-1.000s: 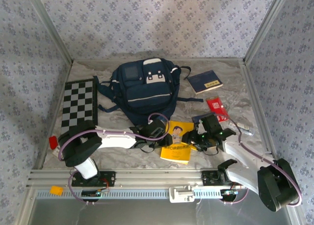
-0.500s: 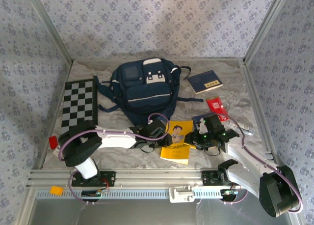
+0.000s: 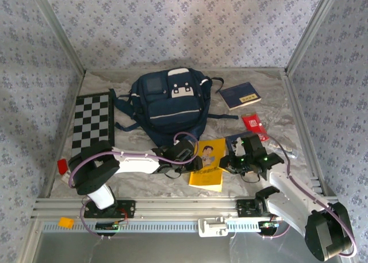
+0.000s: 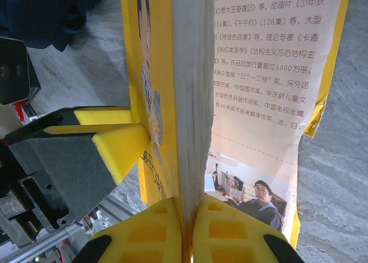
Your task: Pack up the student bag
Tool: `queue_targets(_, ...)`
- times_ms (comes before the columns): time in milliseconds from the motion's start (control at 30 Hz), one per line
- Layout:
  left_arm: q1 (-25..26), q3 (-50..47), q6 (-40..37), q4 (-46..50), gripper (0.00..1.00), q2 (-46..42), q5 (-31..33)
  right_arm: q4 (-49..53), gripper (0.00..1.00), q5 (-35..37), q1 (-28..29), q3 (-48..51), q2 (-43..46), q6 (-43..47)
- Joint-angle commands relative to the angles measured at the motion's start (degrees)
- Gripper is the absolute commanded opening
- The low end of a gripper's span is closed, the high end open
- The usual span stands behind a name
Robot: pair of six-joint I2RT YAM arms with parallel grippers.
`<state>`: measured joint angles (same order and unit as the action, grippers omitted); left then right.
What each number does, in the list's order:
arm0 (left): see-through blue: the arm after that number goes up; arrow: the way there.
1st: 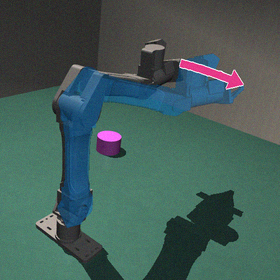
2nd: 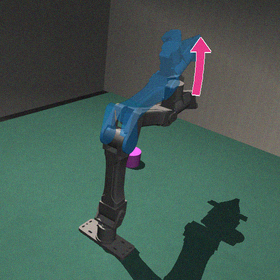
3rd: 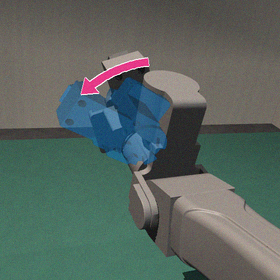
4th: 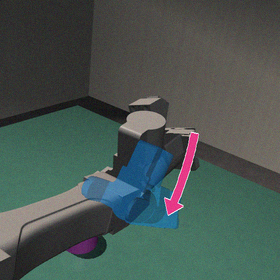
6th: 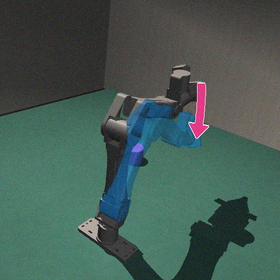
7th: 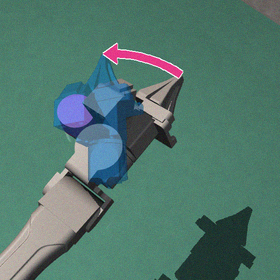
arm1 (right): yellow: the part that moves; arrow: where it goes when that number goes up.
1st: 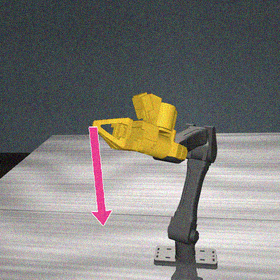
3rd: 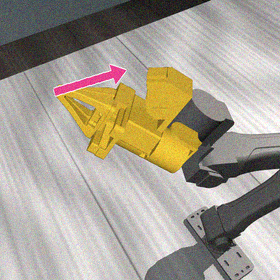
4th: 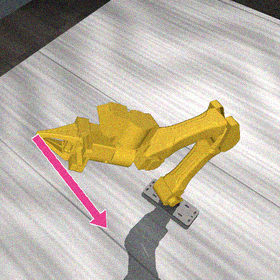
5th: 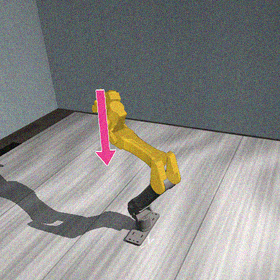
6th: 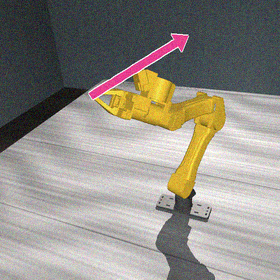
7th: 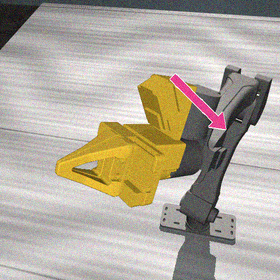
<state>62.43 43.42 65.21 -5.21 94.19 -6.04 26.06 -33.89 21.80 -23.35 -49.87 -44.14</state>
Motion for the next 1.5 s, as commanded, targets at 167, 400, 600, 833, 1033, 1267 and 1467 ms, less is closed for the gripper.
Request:
queue_targets(167, 0.67, 0.00, -2.35, -1.67, 0.67, -5.52, -1.50, 5.41, 0.00, -3.38, -2.11, -3.14, 5.60, 1.01)
queue_targets(400, -1.56, -1.06, -5.80, 0.92, 0.73, -13.41, -4.06, 10.67, 0.00, -4.96, -3.30, -9.38, 9.41, 1.58)
queue_targets(600, -6.65, -0.88, -8.91, 7.17, 0.77, -22.82, -5.48, 13.54, 0.00, -7.23, -4.60, -16.85, 9.48, 2.36)
queue_targets(833, -13.28, -2.21, -10.37, 3.97, 0.82, -27.29, -13.97, 6.04, 0.00, -11.28, -6.63, -24.51, 4.48, 1.02)
queue_targets(1033, -15.17, -2.46, -9.02, -7.18, 0.81, -26.13, -20.88, -3.98, 0.00, -14.46, -6.95, -26.39, -0.61, -2.88)
queue_targets(1267, -16.65, -2.52, -6.54, -15.09, 0.63, -25.77, -22.34, -9.07, 0.00, -14.72, -7.03, -25.63, -4.40, -3.07)
queue_targets(1467, -18.31, -2.31, -3.30, -20.67, 0.39, -23.34, -22.95, -12.06, 0.00, -16.68, -7.41, -24.57, -8.54, -1.95)
